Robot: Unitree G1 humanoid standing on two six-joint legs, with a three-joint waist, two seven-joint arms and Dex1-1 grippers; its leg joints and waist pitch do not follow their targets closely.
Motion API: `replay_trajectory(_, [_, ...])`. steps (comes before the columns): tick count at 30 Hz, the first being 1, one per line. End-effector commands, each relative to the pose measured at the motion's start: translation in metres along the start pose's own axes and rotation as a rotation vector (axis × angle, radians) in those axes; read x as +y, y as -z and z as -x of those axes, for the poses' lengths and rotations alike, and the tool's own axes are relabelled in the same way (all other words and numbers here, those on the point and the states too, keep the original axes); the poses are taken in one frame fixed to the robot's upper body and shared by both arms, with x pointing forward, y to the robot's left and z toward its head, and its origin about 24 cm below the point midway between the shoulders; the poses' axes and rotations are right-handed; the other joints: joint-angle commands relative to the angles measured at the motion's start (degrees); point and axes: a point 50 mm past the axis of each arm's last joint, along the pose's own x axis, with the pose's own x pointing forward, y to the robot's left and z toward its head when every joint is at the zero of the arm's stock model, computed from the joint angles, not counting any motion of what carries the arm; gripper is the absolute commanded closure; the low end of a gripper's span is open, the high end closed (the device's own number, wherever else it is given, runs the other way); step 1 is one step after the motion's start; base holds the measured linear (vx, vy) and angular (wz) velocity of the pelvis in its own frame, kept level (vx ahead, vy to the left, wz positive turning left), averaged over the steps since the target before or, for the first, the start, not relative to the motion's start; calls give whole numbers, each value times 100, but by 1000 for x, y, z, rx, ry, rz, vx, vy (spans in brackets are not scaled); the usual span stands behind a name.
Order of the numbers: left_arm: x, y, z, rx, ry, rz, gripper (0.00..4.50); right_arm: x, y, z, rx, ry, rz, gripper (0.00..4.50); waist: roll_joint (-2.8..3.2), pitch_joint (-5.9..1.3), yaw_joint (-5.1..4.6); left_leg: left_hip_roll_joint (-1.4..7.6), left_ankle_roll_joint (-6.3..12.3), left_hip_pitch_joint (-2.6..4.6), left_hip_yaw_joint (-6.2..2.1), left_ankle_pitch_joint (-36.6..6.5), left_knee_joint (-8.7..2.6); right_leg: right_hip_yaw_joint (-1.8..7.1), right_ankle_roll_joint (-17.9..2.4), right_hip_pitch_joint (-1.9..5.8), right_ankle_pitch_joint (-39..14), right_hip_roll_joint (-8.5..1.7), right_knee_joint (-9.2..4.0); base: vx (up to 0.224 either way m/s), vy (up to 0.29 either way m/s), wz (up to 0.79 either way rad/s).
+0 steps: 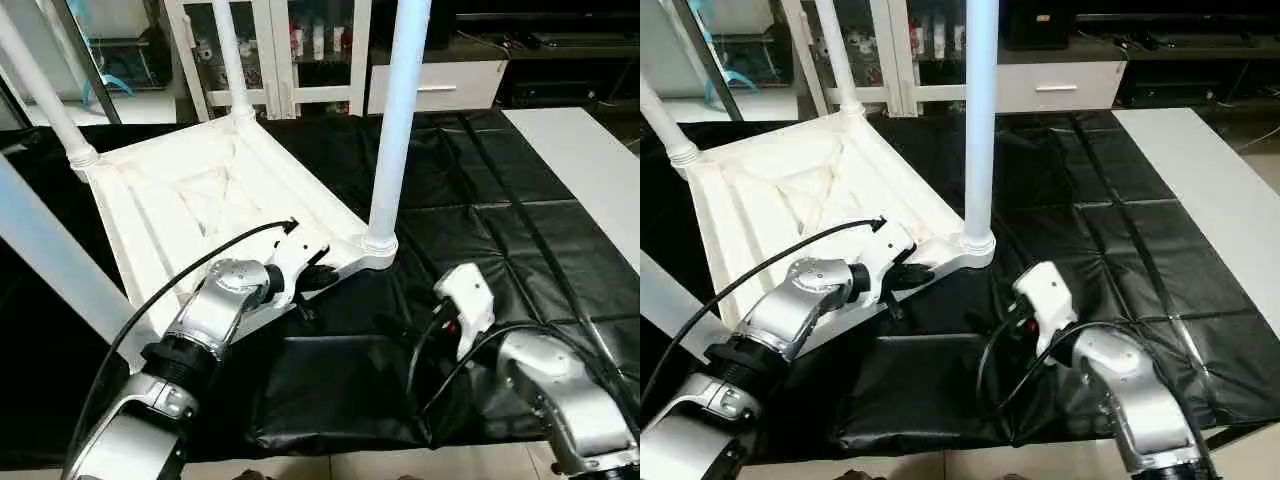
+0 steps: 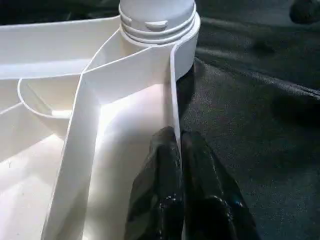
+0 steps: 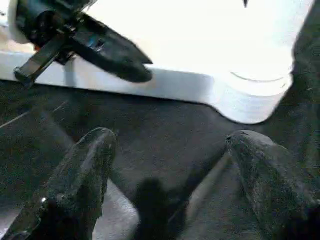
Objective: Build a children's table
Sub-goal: Rotate leg to tighten
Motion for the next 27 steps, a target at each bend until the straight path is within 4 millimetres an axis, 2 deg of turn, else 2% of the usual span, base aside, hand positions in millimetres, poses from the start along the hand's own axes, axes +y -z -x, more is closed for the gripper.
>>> replay_trajectory(1, [2,6,2,21,-14,-3,422,-2,-7,0,-21,6,-1,59,-69,-318,6,208,276,74,-68,-1702,-401,204,-1105,222,-1305,-259,-468,0,0,0])
replay_trajectory(2, [6,1,4,-14,-41,23,395,-1,-9,0,-23,4,-5,58,-67,-324,11,207,300,72,-62,-1630,-391,204,-1135,227,-1219,-260,-460,0,0,0])
replay_trajectory(5, [1,-13,7,-109,-3,50,381,1,-9,0,-30,3,-14,58,-66,-327,25,213,333,70,-59,-1518,-386,201,-1213,237,-1110,-271,-438,0,0,0])
replay_trajectory(6, [-2,-17,9,-134,24,37,373,2,-8,0,-30,2,-16,58,-178,-322,21,229,372,61,-51,-1511,-393,199,-1240,238,-1128,-273,-449,0,0,0])
replay_trajectory(7, [-2,-17,9,-134,24,37,363,2,-8,0,-30,2,-16,58,-138,-320,41,233,374,58,-63,-1495,-394,201,-1258,242,-1174,-294,-424,0,0,0])
replay_trajectory(8, [-10,-19,12,-154,81,19,353,4,-8,0,-29,0,-19,58,-106,-309,43,227,374,71,-47,-1534,-389,204,-1225,210,-1300,-278,-448,0,0,0])
replay_trajectory(10, [-21,-16,18,-130,189,-1,353,5,-8,0,-27,-7,-21,58,-132,-313,65,255,376,64,-63,-1419,-411,216,-1192,228,-1234,-294,-412,0,0,0])
replay_trajectory(11, [-26,-13,21,-106,236,-9,353,5,-8,-1,-26,-11,-21,58,-112,-304,50,243,372,82,-44,-1454,-406,218,-1181,191,-1246,-262,-425,0,0,0])
replay_trajectory(12, [-30,-10,24,-77,282,-29,353,5,-8,-1,-26,-15,-20,58,-87,-303,59,243,347,84,-54,-1489,-412,217,-1177,197,-1278,-271,-419,0,0,0])
replay_trajectory(13, [-32,-7,26,-54,316,-45,353,6,-8,-1,-25,-18,-20,58,-92,-292,48,244,308,83,-55,-1573,-428,221,-1135,190,-1374,-263,-431,0,0,0])
replay_trajectory(14, [-34,-5,27,-30,335,-44,353,6,-8,-2,-25,-19,-18,58,-96,-288,39,235,285,83,-46,-1611,-425,221,-1121,185,-1400,-252,-434,0,0,0])
replay_trajectory(15, [-34,-3,28,-11,341,-48,353,6,-9,-2,-25,-20,-18,58,-60,-283,41,228,224,94,-47,-1682,-428,224,-1094,182,-1483,-259,-443,0,0,0])
replay_trajectory(17, [-32,0,28,16,328,-52,353,6,-9,-3,-26,-20,-17,58,-72,-280,39,231,157,114,-44,-1782,-431,228,-1066,169,-1572,-256,-457,0,0,0])
replay_trajectory(19, [-26,4,27,71,260,-71,353,6,-9,-3,-25,-20,-15,58,-77,-285,40,227,133,101,-48,-1738,-431,229,-1057,187,-1492,-254,-449,0,0,0])
replay_trajectory(20, [-8,8,23,146,82,-104,353,7,-9,-4,-24,-15,-14,58,-54,-287,24,217,116,101,-48,-1734,-425,222,-1019,188,-1381,-230,-446,0,0,0])
replay_trajectory(21, [-8,8,23,146,82,-104,353,7,-9,-4,-24,-15,-14,58,-58,-284,21,207,115,108,-44,-1775,-415,221,-992,182,-1398,-222,-453,0,0,0])
replay_trajectory(22, [2,9,22,179,-11,-121,353,8,-9,-4,-24,-14,-15,58,-56,-295,22,195,107,103,-53,-1749,-411,219,-949,206,-1418,-238,-459,0,0,0])
replay_trajectory(23, [2,9,22,179,-11,-121,353,8,-9,-4,-24,-14,-15,58,-64,-291,29,207,100,97,-66,-1737,-420,216,-942,223,-1458,-256,-457,0,0,0])
replay_trajectory(24, [8,9,22,204,-69,-136,353,8,-8,-4,-24,-14,-15,58,-65,-291,37,203,100,100,-61,-1730,-412,215,-945,208,-1506,-254,-466,0,0,0])
replay_trajectory(25, [15,9,22,230,-132,-164,353,9,-8,-5,-24,-13,-17,58,-70,-300,28,195,104,79,-70,-1685,-412,209,-935,235,-1488,-256,-456,0,0,0])
replay_trajectory(26, [22,7,21,237,-206,-185,353,9,-8,-5,-26,-13,-19,58,-44,-308,17,184,111,59,-79,-1643,-407,201,-916,248,-1463,-253,-448,0,0,0])
replay_trajectory(27, [23,6,21,237,-215,-187,353,10,-8,-5,-26,-12,-19,58,-55,-301,6,178,117,54,-78,-1659,-406,195,-901,242,-1481,-243,-460,0,0,0])
